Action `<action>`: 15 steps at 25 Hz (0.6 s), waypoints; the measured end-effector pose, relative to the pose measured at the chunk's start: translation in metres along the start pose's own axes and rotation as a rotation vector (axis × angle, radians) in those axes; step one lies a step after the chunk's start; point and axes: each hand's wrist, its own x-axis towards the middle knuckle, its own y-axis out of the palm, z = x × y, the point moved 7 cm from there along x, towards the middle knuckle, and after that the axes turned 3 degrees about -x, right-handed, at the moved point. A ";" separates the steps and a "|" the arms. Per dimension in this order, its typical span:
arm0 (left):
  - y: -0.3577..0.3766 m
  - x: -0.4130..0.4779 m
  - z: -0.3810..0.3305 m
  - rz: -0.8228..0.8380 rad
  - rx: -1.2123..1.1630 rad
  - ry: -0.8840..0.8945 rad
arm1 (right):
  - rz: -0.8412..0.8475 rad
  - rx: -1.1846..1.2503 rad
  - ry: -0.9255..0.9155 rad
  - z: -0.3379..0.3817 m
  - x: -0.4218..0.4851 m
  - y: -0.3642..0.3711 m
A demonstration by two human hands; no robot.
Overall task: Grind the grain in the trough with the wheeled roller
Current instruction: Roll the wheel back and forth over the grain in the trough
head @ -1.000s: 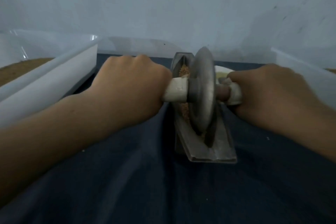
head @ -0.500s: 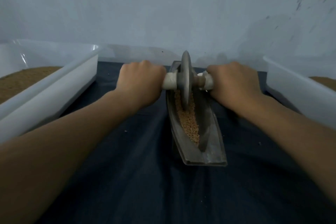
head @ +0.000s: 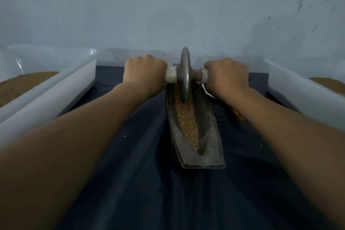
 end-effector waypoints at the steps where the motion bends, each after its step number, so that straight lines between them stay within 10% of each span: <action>1: -0.003 -0.005 -0.001 0.012 -0.014 0.013 | 0.006 -0.006 -0.023 0.000 -0.005 -0.002; 8: -0.055 -0.080 -0.002 -0.225 0.020 0.254 | -0.152 0.040 -0.174 -0.017 -0.098 -0.042; 15: -0.005 -0.005 -0.005 -0.123 0.020 0.059 | -0.027 0.049 0.003 -0.006 -0.008 0.005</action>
